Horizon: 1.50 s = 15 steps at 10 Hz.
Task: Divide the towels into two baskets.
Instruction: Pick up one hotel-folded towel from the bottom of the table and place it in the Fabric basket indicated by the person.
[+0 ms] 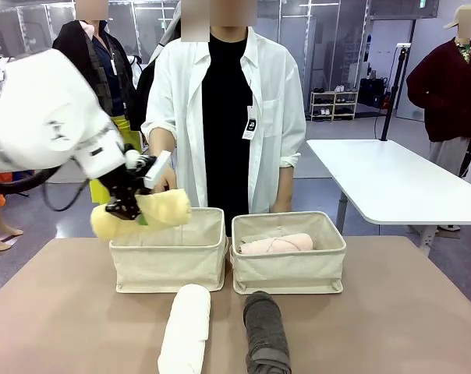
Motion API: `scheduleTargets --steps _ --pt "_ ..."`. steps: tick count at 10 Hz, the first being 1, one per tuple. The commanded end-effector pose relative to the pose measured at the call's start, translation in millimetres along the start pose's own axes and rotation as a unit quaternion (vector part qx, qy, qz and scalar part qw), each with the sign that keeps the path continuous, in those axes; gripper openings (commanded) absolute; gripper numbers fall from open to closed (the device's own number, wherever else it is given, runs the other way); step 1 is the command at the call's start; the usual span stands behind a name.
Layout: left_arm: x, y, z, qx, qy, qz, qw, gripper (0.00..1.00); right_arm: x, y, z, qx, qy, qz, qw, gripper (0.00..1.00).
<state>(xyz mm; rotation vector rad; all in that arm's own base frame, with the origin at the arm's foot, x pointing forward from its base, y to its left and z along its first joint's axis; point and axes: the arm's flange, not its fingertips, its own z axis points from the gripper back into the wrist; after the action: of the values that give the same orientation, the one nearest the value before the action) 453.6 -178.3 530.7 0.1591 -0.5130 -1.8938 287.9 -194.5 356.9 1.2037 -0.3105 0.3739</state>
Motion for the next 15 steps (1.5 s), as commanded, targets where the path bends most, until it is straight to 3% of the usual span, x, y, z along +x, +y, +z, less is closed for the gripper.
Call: scheduleTargets --steps 1,4,9,10,11,12,14,15 --pt "4.0 46.0 -14.4 -0.022 0.003 -0.024 0.999 0.40 -2.0 2.3 -1.6 -0.001 -0.009 0.004 1.000 1.00" --pt "-0.9 94.6 -71.8 -0.057 0.033 -0.046 0.997 0.40 -2.0 2.3 -1.6 -0.001 -0.009 0.004 1.000 1.00" --pt "-19.5 112.6 -131.2 -0.073 0.039 -0.089 0.993 0.44 -2.0 2.3 -1.6 -0.001 -0.009 0.004 1.000 1.00" --pt "-21.3 113.6 -137.1 -0.083 0.053 -0.079 0.992 0.63 -2.0 2.3 -1.6 -0.001 -0.009 0.004 1.000 1.00" --pt "-20.1 112.5 -139.4 -0.086 0.059 -0.076 0.992 0.65 -2.0 2.3 -1.6 -0.001 -0.009 0.004 1.000 1.00" --pt "-19.8 111.3 -142.3 -0.085 0.078 -0.073 0.991 0.85 -2.0 2.3 -1.6 -0.001 -0.009 0.004 1.000 1.00" --pt "-21.6 107.4 -144.4 -0.086 0.093 -0.052 0.991 1.00 -2.0 2.3 -1.6 -0.001 -0.009 0.004 1.000 1.00" --pt "-25.5 106.1 -142.8 -0.080 0.090 -0.031 0.992 1.00 -2.0 2.3 -1.6 -0.001 -0.009 0.004 1.000 1.00"
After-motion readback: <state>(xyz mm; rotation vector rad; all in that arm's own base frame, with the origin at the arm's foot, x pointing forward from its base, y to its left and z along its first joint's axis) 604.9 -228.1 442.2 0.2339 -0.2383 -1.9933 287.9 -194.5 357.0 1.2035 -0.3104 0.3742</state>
